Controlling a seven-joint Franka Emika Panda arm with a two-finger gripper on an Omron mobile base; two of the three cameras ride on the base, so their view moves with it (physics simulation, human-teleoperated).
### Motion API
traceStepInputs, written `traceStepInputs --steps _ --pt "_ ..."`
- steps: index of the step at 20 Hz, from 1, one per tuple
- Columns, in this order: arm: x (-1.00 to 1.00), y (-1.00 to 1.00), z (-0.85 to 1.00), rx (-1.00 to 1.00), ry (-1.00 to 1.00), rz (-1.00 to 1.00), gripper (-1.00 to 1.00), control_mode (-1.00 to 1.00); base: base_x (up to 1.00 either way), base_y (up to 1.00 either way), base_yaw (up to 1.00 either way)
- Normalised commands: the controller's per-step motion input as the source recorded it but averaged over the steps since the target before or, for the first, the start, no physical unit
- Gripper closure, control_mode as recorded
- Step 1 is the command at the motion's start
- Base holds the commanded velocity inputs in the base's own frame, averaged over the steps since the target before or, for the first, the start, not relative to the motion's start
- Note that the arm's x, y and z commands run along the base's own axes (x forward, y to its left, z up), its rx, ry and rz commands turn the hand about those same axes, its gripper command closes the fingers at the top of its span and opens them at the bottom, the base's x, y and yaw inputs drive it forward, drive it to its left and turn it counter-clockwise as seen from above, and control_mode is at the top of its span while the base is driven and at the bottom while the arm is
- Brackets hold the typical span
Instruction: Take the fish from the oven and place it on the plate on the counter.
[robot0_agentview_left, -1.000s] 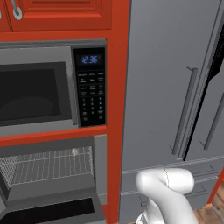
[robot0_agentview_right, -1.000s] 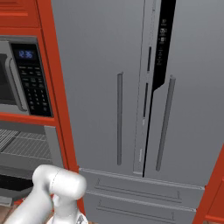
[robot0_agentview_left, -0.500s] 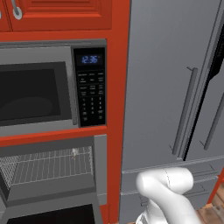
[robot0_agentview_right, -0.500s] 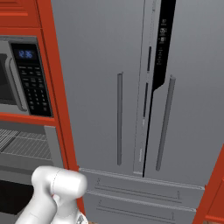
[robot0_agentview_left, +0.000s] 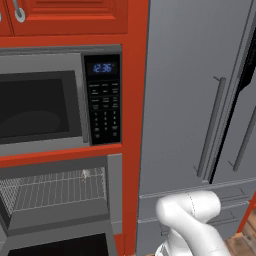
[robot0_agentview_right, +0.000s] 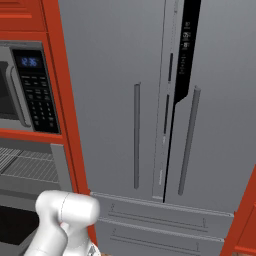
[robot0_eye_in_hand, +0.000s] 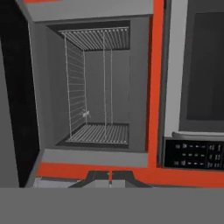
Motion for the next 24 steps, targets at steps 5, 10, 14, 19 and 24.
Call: traceStepInputs --steps 5,10,14,19,24 --pt "0.06 -0.04 0.97 0.01 -0.04 0.07 1.00 -1.00 0.00 0.00 0.00" --pt "0.69 -0.10 0.17 0.00 0.01 0.02 1.00 -1.00 0.00 0.00 0.00" --pt "1.00 -0.01 -0.14 0.00 0.05 0.00 1.00 -1.00 0.00 0.00 0.00" --pt "1.00 -0.09 -0.14 0.00 0.04 0.00 1.00 -1.00 0.00 0.00 0.00" --pt "1.00 -0.26 -0.27 0.00 0.05 0.01 1.00 -1.00 0.00 0.00 0.00"
